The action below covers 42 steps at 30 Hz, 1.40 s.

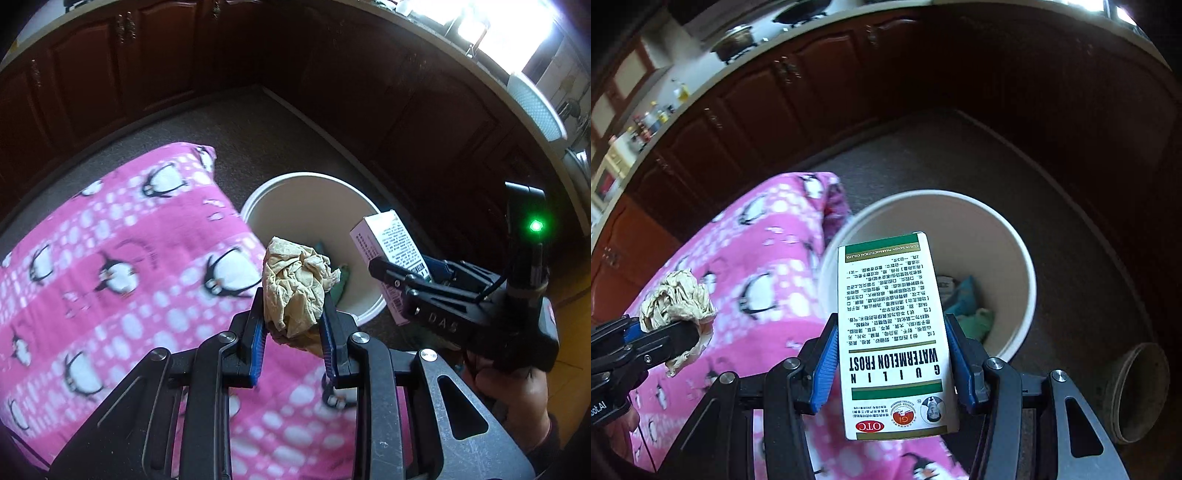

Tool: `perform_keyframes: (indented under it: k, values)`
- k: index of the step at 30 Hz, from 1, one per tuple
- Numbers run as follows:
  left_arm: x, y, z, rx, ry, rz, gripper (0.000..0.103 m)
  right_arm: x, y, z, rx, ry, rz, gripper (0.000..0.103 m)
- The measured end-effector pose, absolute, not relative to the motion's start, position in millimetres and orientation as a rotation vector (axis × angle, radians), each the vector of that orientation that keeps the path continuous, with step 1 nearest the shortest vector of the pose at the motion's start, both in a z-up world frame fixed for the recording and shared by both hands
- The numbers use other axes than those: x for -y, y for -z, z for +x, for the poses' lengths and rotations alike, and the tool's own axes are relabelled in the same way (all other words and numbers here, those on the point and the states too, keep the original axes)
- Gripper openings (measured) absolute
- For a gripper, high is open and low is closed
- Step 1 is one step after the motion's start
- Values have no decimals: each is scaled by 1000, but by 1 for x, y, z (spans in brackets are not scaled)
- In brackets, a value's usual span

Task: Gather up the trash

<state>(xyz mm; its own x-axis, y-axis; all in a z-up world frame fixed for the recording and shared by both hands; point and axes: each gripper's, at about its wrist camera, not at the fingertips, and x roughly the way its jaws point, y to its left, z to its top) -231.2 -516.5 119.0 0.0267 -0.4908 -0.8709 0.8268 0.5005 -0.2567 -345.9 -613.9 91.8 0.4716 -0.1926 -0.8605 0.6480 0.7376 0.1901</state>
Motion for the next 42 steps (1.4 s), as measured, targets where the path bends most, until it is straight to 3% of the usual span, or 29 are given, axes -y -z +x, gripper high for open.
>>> perform_keyframes:
  k: [18, 21, 23, 25, 27, 42]
  values:
    - [575, -83, -229, -1174, 1035, 395, 27, 658, -53, -349, -975, 614, 638, 52]
    - [578, -78, -230, -1185, 1041, 390, 34, 660, -51, -349, -964, 617, 644, 60]
    - [579, -76, -230, -1181, 1043, 386, 40, 661, -52, -351, -954, 618, 648, 61]
    - [576, -74, -230, -1174, 1045, 379, 56, 660, -54, -352, -950, 628, 652, 61]
    - [571, -74, -228, -1169, 1046, 363, 61, 659, -55, -354, -941, 630, 656, 62]
    - [529, -103, -235, -1018, 982, 397, 61, 612, -95, -367, -845, 658, 573, 69]
